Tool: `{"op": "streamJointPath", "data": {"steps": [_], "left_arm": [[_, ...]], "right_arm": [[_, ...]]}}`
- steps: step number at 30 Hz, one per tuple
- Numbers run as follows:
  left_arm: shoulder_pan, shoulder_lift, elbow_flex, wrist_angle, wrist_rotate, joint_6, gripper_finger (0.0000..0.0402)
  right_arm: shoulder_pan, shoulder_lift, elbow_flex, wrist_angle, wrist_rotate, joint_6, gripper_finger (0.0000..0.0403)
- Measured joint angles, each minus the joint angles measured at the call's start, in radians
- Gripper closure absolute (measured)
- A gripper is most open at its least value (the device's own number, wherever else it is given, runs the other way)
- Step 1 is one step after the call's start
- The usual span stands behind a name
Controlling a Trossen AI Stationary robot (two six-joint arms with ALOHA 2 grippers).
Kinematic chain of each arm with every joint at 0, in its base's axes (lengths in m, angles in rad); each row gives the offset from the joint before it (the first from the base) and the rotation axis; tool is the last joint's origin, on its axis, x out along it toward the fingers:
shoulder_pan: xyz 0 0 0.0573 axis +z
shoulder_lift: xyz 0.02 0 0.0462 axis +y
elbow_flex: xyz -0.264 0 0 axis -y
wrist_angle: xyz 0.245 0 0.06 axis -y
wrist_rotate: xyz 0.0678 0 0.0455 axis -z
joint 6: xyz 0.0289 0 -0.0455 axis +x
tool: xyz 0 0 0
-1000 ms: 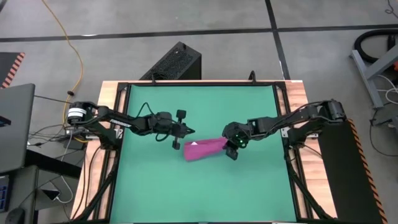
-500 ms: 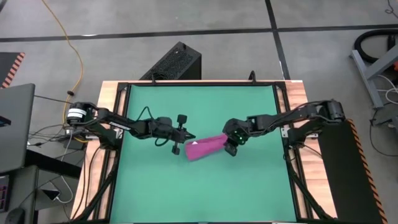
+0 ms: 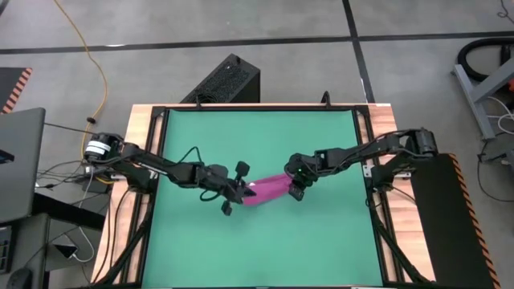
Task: Roll towel
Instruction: Roll the violet towel
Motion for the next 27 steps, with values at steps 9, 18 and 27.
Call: {"op": "streamJointPath", "data": {"steps": [9, 18, 27], "left_arm": [[-0.003, 0.094, 0.002, -0.029, -0.062, 0.002, 0.0401], [-0.018, 0.127, 0.002, -0.034, -0.154, 0.01, 0.0401], [-0.069, 0.121, 0.037, -0.069, -0.156, 0.07, 0.0401]], "right_arm": [[0.0, 0.0, 0.0, -0.008, -0.025, 0.0, 0.0381], [-0.014, 0.0, 0.0, -0.013, -0.064, 0.016, 0.038], [-0.06, 0.001, 0.0, -0.011, -0.105, 0.021, 0.0381]]}}
